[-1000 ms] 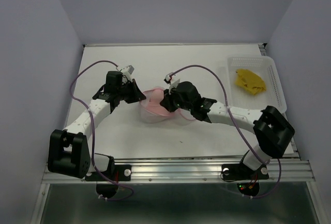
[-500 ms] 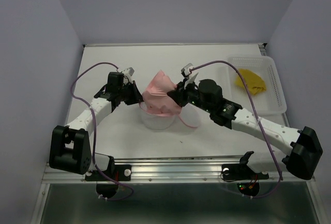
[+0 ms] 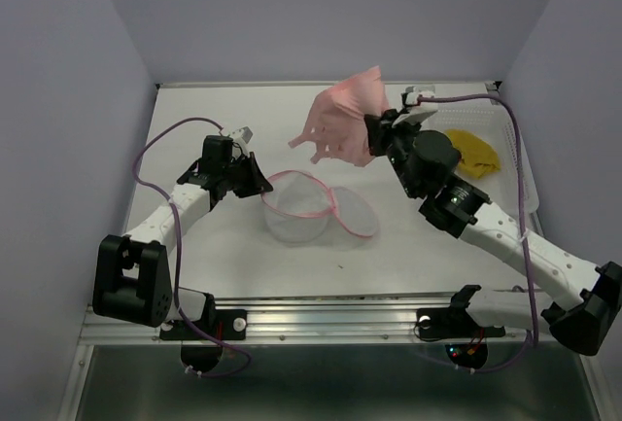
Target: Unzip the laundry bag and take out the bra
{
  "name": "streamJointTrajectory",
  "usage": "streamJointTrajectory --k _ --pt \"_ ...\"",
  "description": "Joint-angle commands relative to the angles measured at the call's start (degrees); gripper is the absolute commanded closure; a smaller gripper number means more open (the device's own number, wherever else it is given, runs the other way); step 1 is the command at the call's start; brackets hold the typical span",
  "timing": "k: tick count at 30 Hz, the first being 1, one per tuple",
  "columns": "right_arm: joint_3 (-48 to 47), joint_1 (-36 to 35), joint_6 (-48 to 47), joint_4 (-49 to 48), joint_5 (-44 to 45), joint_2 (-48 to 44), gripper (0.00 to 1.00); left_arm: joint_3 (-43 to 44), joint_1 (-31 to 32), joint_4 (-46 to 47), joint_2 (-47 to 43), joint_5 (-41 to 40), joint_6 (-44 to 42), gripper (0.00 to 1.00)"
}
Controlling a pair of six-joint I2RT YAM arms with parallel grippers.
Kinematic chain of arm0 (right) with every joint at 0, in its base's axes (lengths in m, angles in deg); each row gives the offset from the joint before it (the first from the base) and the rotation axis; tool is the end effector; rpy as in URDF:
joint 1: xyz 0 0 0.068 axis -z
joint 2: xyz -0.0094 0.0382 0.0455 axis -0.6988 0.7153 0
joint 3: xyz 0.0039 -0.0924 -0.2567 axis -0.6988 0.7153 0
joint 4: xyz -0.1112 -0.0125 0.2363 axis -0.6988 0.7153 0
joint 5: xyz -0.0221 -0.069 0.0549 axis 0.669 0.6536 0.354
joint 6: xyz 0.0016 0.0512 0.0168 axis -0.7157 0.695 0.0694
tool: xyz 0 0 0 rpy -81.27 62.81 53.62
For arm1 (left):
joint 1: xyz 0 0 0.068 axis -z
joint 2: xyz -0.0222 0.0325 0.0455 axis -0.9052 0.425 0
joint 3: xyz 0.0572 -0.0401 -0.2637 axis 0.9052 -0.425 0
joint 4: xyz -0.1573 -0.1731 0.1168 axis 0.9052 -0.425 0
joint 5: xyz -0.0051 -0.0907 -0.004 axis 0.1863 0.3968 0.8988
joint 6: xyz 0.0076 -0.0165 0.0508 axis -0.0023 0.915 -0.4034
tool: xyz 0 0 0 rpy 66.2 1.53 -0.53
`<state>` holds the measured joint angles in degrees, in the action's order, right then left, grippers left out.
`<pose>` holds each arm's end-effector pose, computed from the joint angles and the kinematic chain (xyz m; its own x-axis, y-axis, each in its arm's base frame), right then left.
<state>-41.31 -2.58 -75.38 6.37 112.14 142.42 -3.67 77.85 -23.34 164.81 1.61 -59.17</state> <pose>0.1940 0.1841 0.4017 -0.0135 0.1791 -0.9837 -0.3529 0.9197 0.1723 0.2781 -0.0794 0.2361 -0.7493 -0.1721 -0.6395 0.2670 0.8052 -0.5296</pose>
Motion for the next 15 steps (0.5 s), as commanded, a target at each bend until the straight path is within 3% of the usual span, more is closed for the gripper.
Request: streamJointTrajectory --k 1,5,8,15 --pt "-4.2 4.8 -1.9 1.5 18.1 -3.3 0.99 1.4 -0.3 0.0 -0.2 0.8 -1.1 1.0" --pt "-2.3 9.9 -1.8 4.5 28.9 -6.2 0.99 1.4 -0.3 0.0 -0.3 1.3 -1.1 1.0" --pt "-0.8 18.0 -2.2 6.3 37.6 -8.3 0.99 1.5 -0.3 0.1 -0.8 2.1 -1.1 1.0" --pt "2.7 28.7 -2.5 7.4 41.9 -10.8 0.99 1.4 -0.3 0.3 -1.8 1.9 -1.0 1.0"
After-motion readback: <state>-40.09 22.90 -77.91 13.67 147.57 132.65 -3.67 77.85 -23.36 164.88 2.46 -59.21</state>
